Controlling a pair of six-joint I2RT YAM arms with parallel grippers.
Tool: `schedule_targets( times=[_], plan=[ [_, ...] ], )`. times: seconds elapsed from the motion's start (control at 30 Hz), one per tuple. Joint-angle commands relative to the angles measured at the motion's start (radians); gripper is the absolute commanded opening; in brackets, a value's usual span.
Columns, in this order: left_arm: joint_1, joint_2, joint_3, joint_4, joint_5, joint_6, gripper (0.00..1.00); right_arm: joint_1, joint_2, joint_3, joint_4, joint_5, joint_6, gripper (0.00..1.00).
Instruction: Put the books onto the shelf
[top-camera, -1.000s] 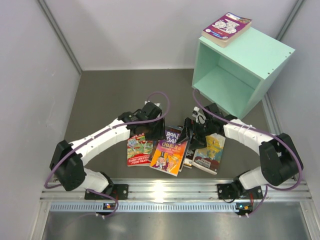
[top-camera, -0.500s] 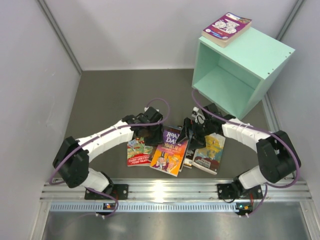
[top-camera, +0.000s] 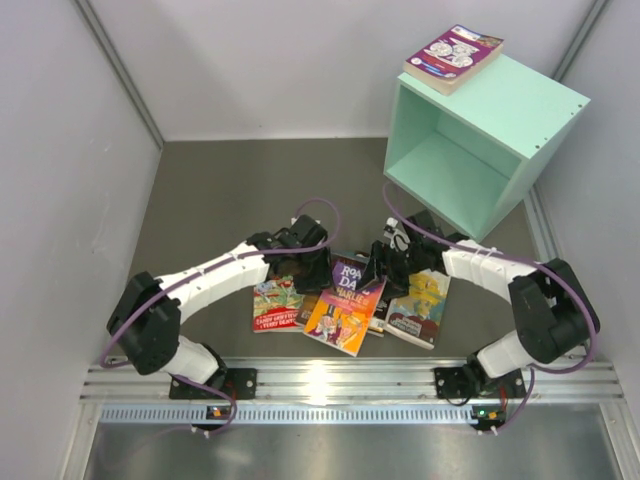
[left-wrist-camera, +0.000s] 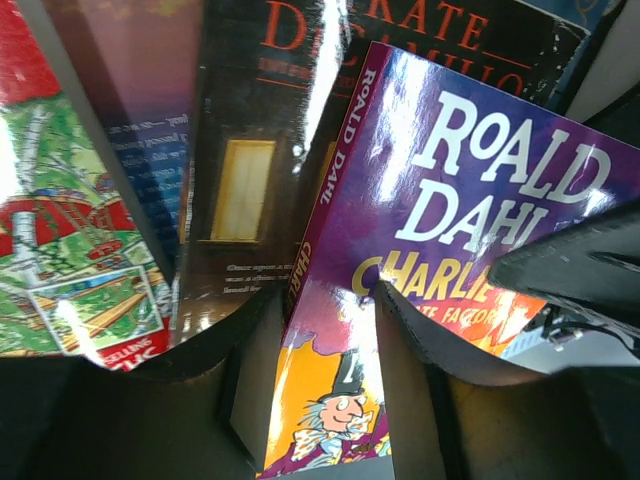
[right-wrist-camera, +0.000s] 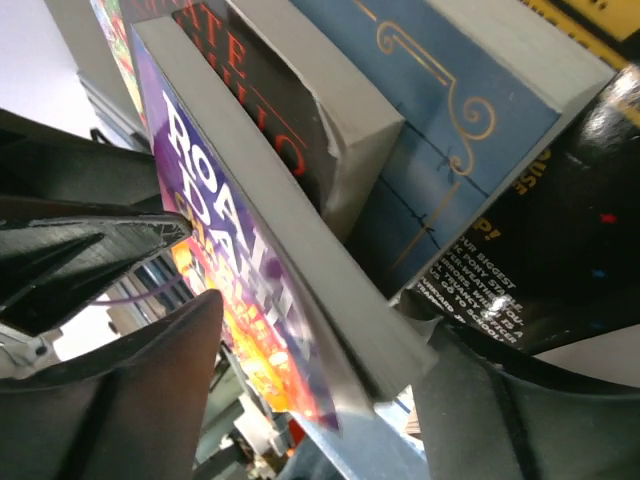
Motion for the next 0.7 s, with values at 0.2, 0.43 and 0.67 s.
schedule_targets(
  times=[0.2, 0.43, 0.67],
  plan=[
    [-0.030, 0.042, -0.001, 0.111, 0.070, -0.054, 0.45, 0.027, -0.046, -0.033, 0.068, -0.043, 0.009, 0.36],
    [-0.032, 0.039, 0.009, 0.101, 0.056, -0.046, 0.45, 0.025, -0.118, -0.004, -0.113, -0.023, -0.070, 0.21],
    [-0.027, 0.075, 0.103, 0.035, 0.013, 0.009, 0.45, 0.022, -0.160, 0.143, -0.398, 0.040, -0.240, 0.00]
  ],
)
